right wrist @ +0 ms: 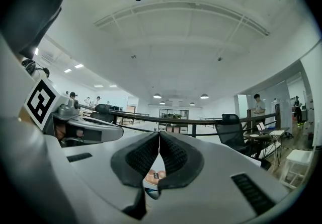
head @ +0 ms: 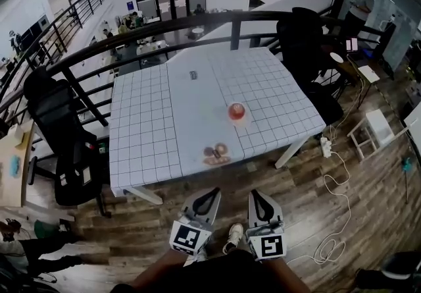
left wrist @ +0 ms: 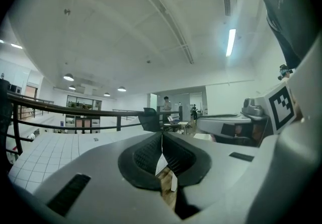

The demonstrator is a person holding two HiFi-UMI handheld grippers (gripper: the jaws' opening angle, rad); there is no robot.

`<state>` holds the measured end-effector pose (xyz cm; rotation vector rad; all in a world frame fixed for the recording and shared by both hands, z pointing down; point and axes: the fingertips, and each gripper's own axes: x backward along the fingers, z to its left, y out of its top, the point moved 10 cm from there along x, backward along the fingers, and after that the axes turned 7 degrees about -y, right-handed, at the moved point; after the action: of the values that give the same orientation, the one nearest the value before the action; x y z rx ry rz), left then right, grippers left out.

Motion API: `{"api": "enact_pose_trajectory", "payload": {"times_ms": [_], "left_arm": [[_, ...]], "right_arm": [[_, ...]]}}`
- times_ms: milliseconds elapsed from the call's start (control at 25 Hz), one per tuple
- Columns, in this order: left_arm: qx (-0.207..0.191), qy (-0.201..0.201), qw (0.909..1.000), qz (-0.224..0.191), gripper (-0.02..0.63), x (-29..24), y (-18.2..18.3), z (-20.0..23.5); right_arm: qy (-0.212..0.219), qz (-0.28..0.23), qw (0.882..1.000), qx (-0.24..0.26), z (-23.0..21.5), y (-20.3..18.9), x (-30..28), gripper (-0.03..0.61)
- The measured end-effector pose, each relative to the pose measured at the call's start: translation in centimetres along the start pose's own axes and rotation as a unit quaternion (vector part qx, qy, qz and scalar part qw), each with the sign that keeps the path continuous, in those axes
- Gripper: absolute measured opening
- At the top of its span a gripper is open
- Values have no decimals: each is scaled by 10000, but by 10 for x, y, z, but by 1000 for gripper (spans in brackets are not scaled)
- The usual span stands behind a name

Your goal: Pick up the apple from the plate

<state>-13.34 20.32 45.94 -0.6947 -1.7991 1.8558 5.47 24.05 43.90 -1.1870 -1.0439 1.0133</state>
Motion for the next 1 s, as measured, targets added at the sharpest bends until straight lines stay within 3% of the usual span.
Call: {"api": "enact_pose_trajectory", "payload": {"times_ms": [440,1000], "left_arm": [[-1,112,9997,223,23,-93,5,0],[61,248,9991,348,23,-139,3,5]], "right_arm": [[332,-57,9993,-159,-76,-12,-50,23],[520,2,9981,-331,-115,-23,-79,23]]}}
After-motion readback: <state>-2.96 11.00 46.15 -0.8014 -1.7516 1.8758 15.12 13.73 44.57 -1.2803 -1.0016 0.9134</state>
